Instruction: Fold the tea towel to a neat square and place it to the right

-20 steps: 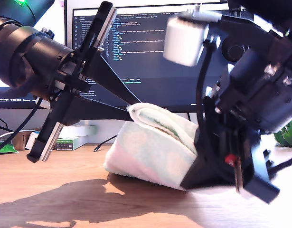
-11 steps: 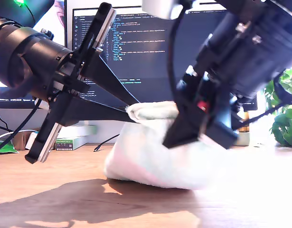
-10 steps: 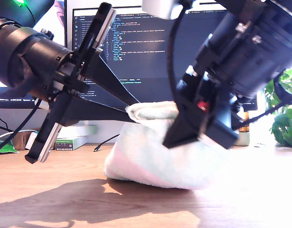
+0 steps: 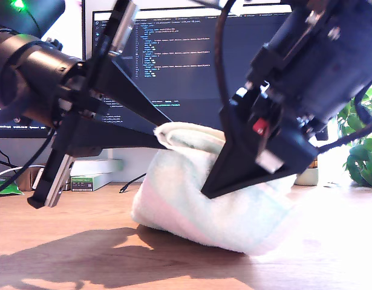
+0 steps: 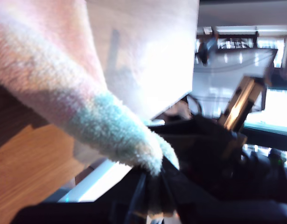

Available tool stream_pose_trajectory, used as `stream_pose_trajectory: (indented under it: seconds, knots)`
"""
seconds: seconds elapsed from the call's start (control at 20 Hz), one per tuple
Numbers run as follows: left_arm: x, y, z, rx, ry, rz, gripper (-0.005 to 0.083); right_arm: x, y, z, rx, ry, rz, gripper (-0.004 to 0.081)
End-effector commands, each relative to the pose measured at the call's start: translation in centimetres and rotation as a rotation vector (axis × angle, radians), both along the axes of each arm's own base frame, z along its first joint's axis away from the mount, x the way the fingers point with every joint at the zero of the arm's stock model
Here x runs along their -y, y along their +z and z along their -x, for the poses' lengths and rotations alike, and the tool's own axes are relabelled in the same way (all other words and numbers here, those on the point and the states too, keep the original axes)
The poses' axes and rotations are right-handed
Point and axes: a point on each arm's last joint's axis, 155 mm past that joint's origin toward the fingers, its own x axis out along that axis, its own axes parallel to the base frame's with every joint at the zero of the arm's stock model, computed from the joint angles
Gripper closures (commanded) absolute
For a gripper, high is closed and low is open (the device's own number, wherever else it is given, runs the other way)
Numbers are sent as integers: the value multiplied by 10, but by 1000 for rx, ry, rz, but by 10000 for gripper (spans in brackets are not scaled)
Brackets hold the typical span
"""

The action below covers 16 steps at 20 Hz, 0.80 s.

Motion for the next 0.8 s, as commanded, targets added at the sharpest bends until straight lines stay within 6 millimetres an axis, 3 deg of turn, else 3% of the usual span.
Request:
stream_pose_trajectory:
  seconds: [0.0,0.05,0.2,0.35,0.45,0.55,0.7,0.75]
  knots:
    - [1,12,-2,63,-36,39,782,9,-17,9,-41,2,53,783]
    - [-1,12,-3,75,-39,41,776,10,-18,9,-44,0,56,783]
    - [-7,11,-1,117,-88,49,643,12,-20,10,-59,-10,62,783]
    - [-15,7,-4,141,-96,39,590,14,-22,11,-63,-11,70,783]
    - [-16,6,-5,153,-102,36,475,14,-21,11,-62,-11,68,783]
    - [-17,5,-8,257,-125,33,537,14,-21,11,-63,-11,70,783]
    - [-19,2,-15,454,-166,11,796,15,-24,13,-76,-9,78,783]
    - [-21,-2,-23,527,-153,-25,793,15,-25,17,-92,0,77,783]
